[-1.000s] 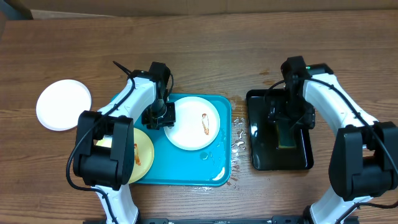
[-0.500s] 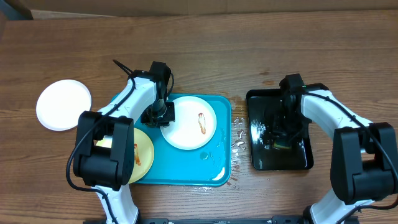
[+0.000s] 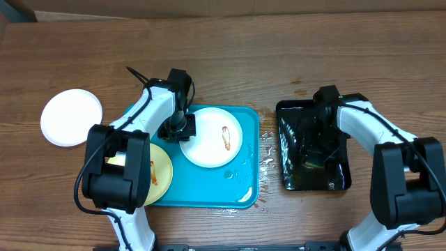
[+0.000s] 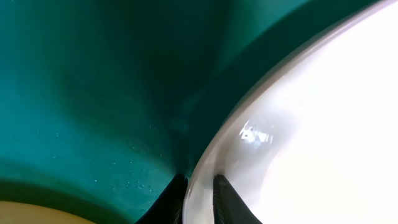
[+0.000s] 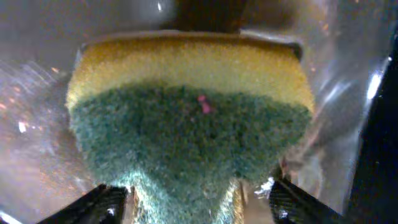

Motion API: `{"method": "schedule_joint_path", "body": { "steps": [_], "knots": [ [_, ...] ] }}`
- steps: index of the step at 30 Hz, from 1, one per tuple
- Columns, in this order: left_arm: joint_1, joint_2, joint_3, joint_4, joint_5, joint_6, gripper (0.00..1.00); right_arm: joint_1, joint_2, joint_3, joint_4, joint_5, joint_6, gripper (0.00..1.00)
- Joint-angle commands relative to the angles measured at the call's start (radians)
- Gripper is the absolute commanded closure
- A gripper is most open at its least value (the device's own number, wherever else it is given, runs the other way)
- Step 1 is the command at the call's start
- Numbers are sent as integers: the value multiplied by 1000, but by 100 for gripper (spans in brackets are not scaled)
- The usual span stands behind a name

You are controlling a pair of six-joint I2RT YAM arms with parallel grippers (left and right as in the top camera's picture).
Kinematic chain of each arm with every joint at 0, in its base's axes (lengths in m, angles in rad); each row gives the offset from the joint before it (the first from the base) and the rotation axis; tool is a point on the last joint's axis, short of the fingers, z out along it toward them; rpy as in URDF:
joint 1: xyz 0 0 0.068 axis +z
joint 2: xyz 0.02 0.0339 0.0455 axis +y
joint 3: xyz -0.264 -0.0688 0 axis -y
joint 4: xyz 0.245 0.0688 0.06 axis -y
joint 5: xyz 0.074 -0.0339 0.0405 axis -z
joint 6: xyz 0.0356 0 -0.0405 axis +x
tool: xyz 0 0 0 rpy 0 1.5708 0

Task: Clean dirty plates on tray and stack at the side
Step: 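Rub the sponge in the black tray water with the right gripper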

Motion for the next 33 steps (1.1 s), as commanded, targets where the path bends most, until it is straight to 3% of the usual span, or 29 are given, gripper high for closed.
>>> {"method": "schedule_joint_path", "body": {
  "steps": [1,3,5,6,7,8,10,12,15,21,24,26,28,29,32,33],
  "knots": [
    [-1,17,-20,13,-46,-2,83,2,0,-43,20,-25,7,42],
    [-1,17,-20,13,-46,-2,83,2,0,-69,40,-28,6,73],
    [0,17,-20,13,-47,-2,82,2,0,-74,44,-28,6,89],
    [0,17,-20,13,-48,-2,82,2,0,-68,45,-28,6,90],
    [0,17,-20,14,-51,-2,82,2,0,-51,40,-28,0,90],
    [0,17,-20,18,-56,-2,82,2,0,-29,27,-27,-3,75],
    [0,17,-20,23,-74,-6,81,1,0,45,-24,-24,-13,31],
    [0,17,-20,23,-77,-6,80,1,0,89,-40,-17,-29,17],
    [1,17,-20,22,-93,-7,78,1,0,107,-37,31,-27,10],
    [2,17,-20,24,-125,-14,78,1,0,67,40,62,-20,13],
    [2,17,-20,26,-125,-14,79,1,1,24,92,61,-10,22],
    [2,17,-20,28,-127,-13,80,1,1,-2,135,49,-1,39],
    [2,17,-20,28,-129,-14,82,2,1,-19,182,15,-2,69],
    [2,17,-20,27,-129,-19,83,2,1,-20,200,-13,-6,73],
    [2,17,-20,24,-128,-51,83,2,1,-13,237,-110,-70,72],
    [2,17,-20,23,-128,-67,82,2,1,3,223,-140,-96,46]
  ]
}}
